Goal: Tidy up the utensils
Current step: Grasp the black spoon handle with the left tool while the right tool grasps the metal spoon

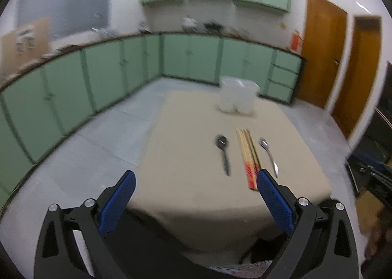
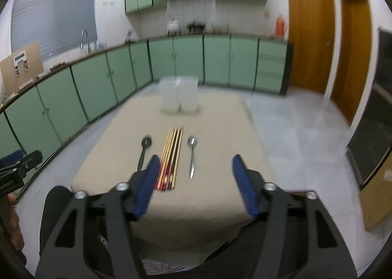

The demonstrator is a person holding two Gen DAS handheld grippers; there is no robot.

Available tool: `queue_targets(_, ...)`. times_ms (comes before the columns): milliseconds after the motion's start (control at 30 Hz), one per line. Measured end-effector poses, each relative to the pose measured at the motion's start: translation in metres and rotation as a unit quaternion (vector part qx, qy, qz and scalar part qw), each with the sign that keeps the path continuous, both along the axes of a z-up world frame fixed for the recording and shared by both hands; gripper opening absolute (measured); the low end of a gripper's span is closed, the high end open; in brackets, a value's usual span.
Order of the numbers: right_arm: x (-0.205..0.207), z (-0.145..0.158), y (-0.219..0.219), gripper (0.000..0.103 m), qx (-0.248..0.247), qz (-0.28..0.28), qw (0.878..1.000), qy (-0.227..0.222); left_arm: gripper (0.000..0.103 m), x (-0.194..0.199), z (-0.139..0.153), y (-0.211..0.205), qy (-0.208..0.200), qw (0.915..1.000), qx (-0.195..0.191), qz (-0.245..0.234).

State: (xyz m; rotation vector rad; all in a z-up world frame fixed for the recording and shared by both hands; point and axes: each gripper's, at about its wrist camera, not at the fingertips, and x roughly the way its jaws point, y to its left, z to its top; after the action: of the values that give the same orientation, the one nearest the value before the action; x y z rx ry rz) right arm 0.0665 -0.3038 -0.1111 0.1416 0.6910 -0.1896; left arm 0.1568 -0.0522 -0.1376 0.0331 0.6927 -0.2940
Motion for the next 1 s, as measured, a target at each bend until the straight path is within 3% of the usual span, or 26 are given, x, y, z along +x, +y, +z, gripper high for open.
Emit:
queue_targets(67,0.02,-0.021,-0.004,0.039,0.017,0.009,1.0,0.019,0.095,0.017,-0.014,-0.015,0.018,0.9996,-0.003,-0.023)
queue_targets(133,0.039,-0.039,-0.01,0.034,0.028,0.017,0.999,0.035,0.077,0.033,-0.031,-0.031,0.036,0.9986,-0.005,-0.039)
queue_targets(200,0.062,-0.064,-0.013,0.031,0.036,0.026,0.998,0.053,0.072,0.049,-0.048,-0.044,0.061,0.9965,-0.015,-0.054)
queue_targets(367,0.097,-0.111,-0.016,0.031,0.053,0.048,0.995,0.073,0.071,0.084,-0.086,-0.069,0.079,0.9945,-0.014,-0.067)
queue_targets(500,0.125,-0.142,-0.022,0.031,0.06,0.053,0.992,0.097,0.07,0.106,-0.121,-0.09,0.089,0.9934,0.017,-0.071)
queue_targets(633,0.139,-0.156,-0.023,0.031,0.051,0.064,0.992,0.1,0.052,0.126,-0.147,-0.102,0.118,0.9902,0.03,-0.07)
queue_targets(733,0.145,-0.162,-0.027,0.03,0.05,0.067,0.991,0.105,0.045,0.137,-0.161,-0.106,0.138,0.9875,0.031,-0.069)
queue_targets(900,0.148,-0.167,-0.027,0.028,0.035,0.072,0.992,0.1,0.044,0.134,-0.165,-0.115,0.107,0.9905,0.052,-0.07)
queue_targets(967,0.148,-0.166,-0.026,0.019,0.034,0.073,0.992,0.099,0.037,0.136,-0.166,-0.115,0.101,0.9911,0.052,-0.07)
queue_targets(1000,0.149,-0.166,-0.027,0.016,0.035,0.073,0.992,0.099,0.026,0.136,-0.165,-0.115,0.101,0.9911,0.046,-0.074)
